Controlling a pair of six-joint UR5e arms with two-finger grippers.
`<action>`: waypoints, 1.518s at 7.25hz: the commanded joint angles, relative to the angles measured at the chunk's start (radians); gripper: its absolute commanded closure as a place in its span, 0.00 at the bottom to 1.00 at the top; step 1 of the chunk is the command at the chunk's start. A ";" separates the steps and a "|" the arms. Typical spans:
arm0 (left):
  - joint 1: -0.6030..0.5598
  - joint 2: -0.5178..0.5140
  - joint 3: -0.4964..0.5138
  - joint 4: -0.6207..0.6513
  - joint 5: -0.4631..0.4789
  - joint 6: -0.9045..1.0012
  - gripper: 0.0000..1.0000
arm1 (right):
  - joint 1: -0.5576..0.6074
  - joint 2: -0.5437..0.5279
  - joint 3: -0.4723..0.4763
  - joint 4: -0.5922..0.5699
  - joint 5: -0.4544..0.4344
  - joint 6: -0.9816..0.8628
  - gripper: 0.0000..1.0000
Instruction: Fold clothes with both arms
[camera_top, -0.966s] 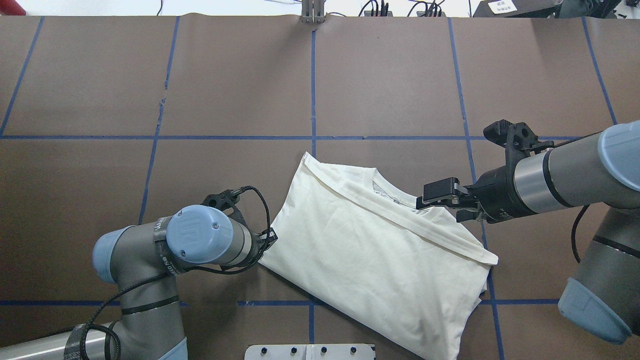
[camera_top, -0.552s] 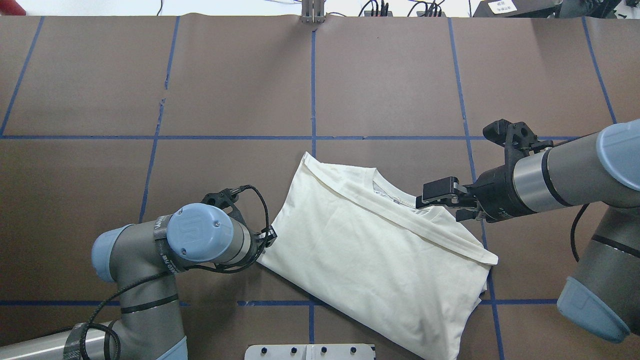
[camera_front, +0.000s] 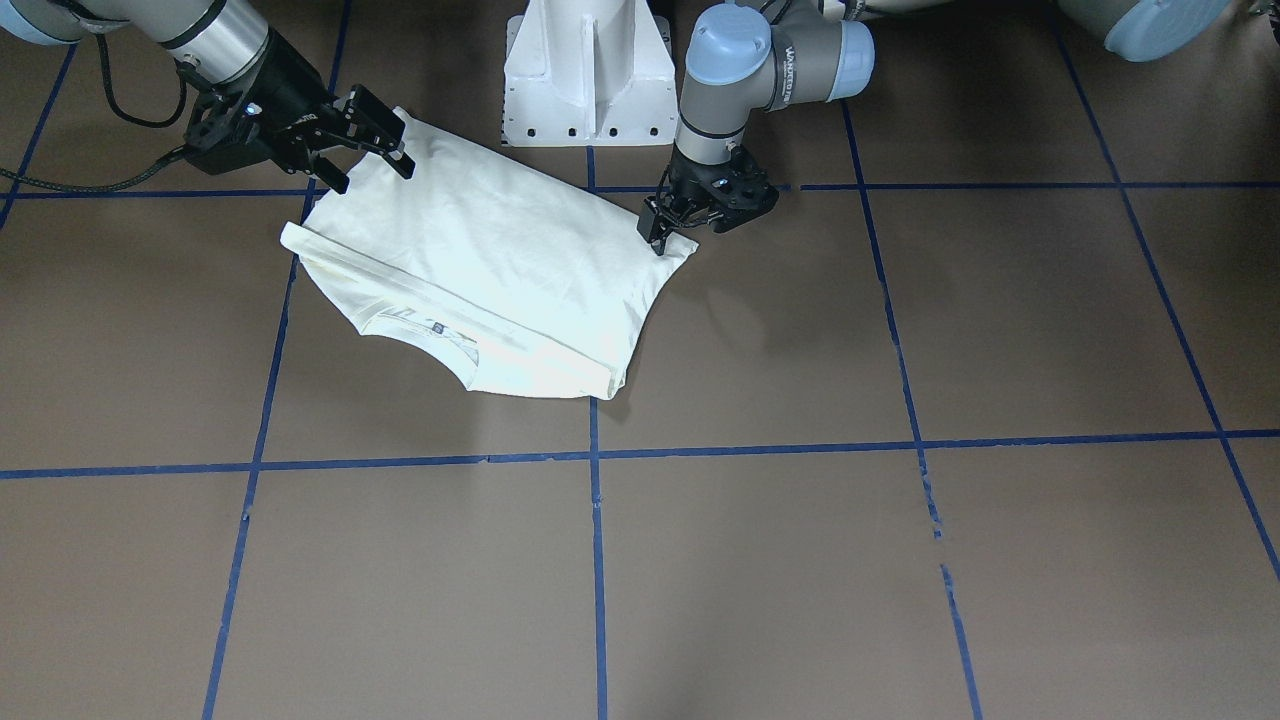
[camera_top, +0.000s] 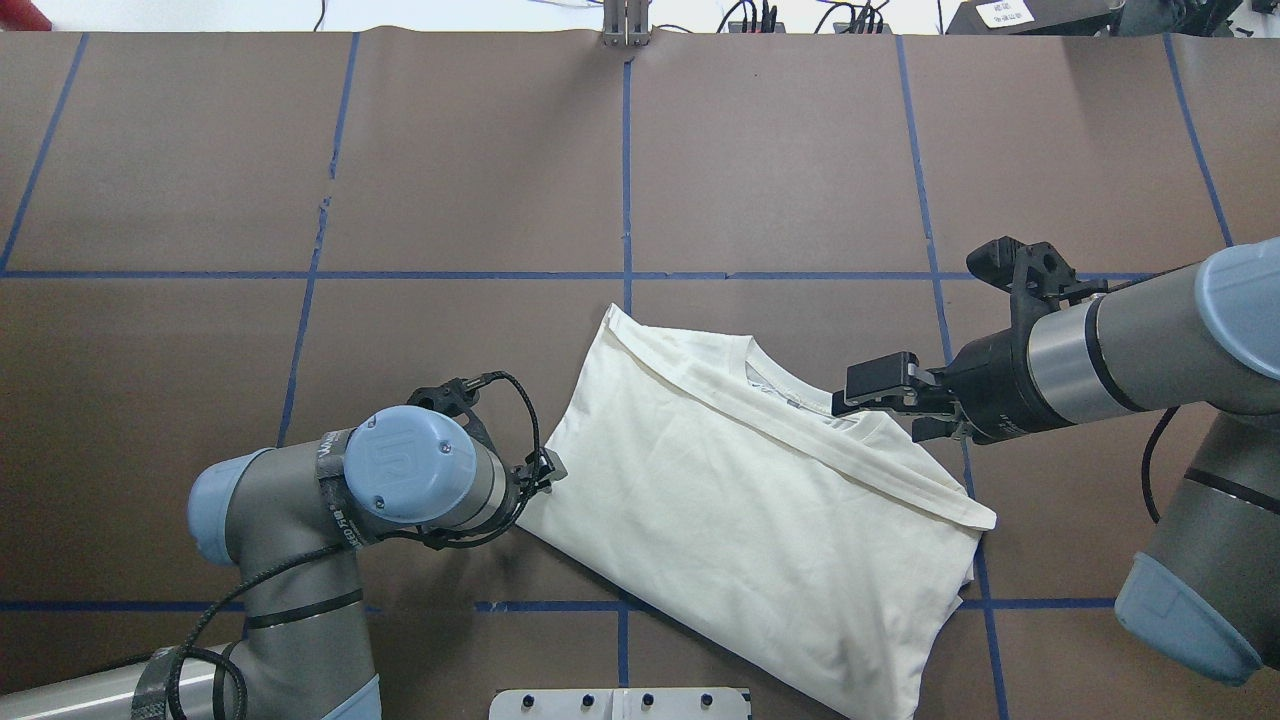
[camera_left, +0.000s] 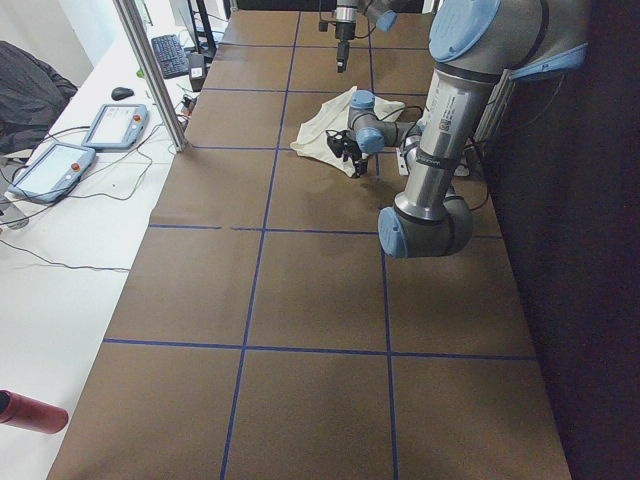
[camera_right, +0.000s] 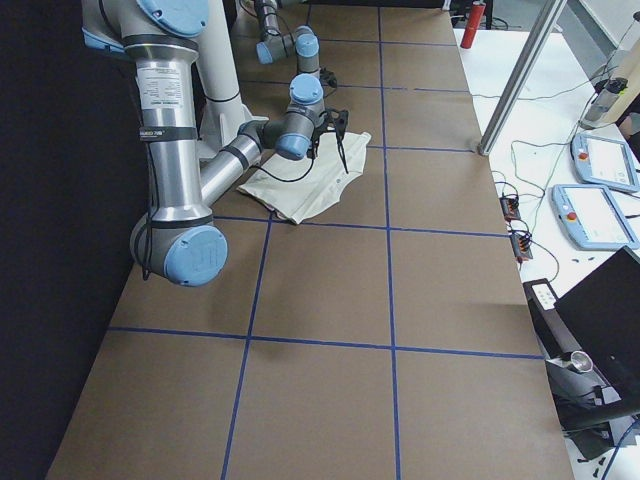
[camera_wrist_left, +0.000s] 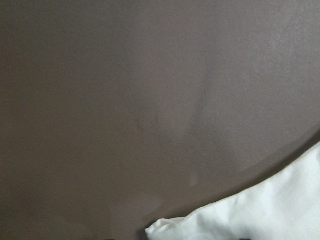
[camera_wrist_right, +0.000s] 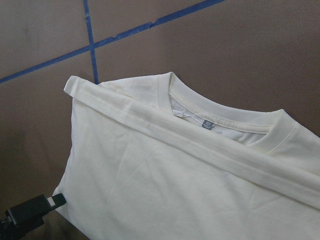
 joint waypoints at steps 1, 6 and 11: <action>0.001 -0.001 0.005 -0.001 0.000 -0.002 0.01 | 0.001 -0.002 -0.001 0.000 0.002 0.000 0.00; 0.013 -0.002 0.015 -0.004 -0.001 -0.007 0.48 | 0.002 -0.002 -0.002 0.000 0.004 0.001 0.00; 0.015 -0.005 0.015 -0.007 0.000 -0.004 1.00 | 0.008 -0.002 -0.004 -0.002 0.004 0.000 0.00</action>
